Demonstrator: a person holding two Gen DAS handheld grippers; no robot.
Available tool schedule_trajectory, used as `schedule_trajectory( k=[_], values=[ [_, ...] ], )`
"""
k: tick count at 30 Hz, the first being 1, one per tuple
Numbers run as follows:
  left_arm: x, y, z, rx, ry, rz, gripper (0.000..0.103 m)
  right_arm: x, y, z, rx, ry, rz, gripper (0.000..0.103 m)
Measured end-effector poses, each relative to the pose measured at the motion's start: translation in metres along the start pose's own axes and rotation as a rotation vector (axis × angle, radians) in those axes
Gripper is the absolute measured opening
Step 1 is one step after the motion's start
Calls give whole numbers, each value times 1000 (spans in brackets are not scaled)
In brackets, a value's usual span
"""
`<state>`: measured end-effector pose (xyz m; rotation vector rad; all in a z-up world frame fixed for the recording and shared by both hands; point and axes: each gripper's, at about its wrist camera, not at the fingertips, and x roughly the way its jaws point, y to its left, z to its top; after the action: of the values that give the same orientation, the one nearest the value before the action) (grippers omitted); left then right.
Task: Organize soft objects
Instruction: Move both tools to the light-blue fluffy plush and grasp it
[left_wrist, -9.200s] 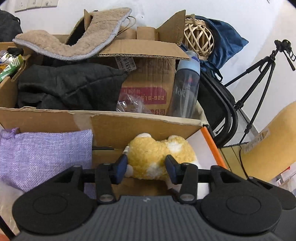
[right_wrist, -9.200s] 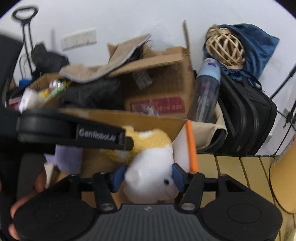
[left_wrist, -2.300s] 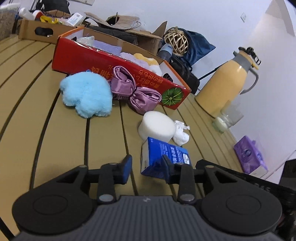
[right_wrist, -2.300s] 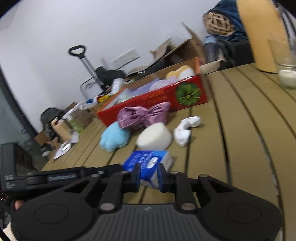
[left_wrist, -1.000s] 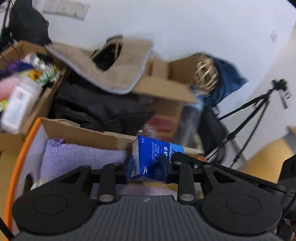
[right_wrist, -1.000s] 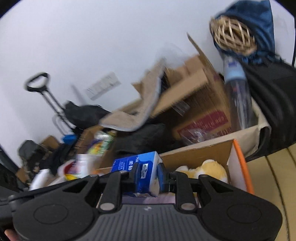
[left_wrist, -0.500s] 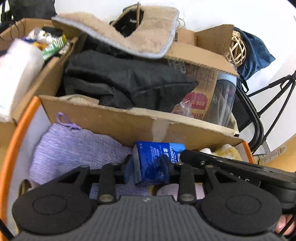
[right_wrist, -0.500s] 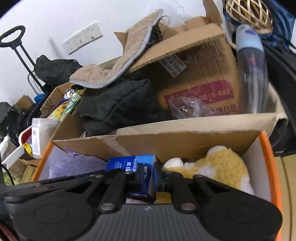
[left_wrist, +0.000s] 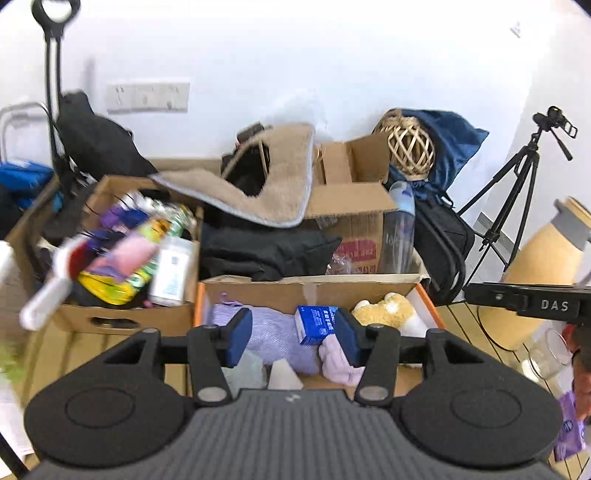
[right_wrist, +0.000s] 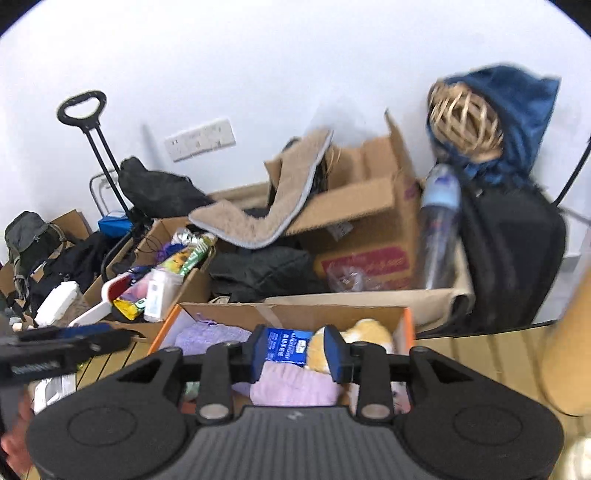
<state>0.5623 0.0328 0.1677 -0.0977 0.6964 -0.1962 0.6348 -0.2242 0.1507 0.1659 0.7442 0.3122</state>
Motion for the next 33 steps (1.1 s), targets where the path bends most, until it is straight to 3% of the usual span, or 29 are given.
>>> schedule_trajectory(
  k=[4, 8, 11, 14, 17, 20, 23, 25, 30, 33],
  values=[
    [-54, -12, -21, 43, -61, 9, 58, -51, 8, -16, -11, -37, -4, 36],
    [-104, -26, -88, 139, -165, 49, 64, -108, 19, -70, -59, -92, 65, 53],
    [-149, -35, -168, 187, -279, 74, 76, -147, 25, -135, -107, -142, 103, 54],
    [-191, -39, -246, 183, -350, 45, 88, -184, 38, -208, -185, -195, 73, 64],
    [-222, -44, -314, 194, -358, 75, 96, -216, 49, -278, -233, -223, 70, 72],
    [-242, -43, -355, 194, -329, 118, 100, -238, 59, -342, -280, -204, 76, 80],
    [-249, -36, -366, 119, -304, 117, 100, -248, 63, -385, -260, -160, 86, 80],
    [-247, -34, -361, 116, -312, 126, 100, -250, 65, -395, -210, -152, 106, 80],
    [-234, -31, -345, 99, -330, 96, 100, -247, 67, -388, -181, -200, 76, 80],
    [-208, -26, -332, 63, -306, 104, 100, -231, 62, -375, -115, -196, 108, 80]
  ],
)
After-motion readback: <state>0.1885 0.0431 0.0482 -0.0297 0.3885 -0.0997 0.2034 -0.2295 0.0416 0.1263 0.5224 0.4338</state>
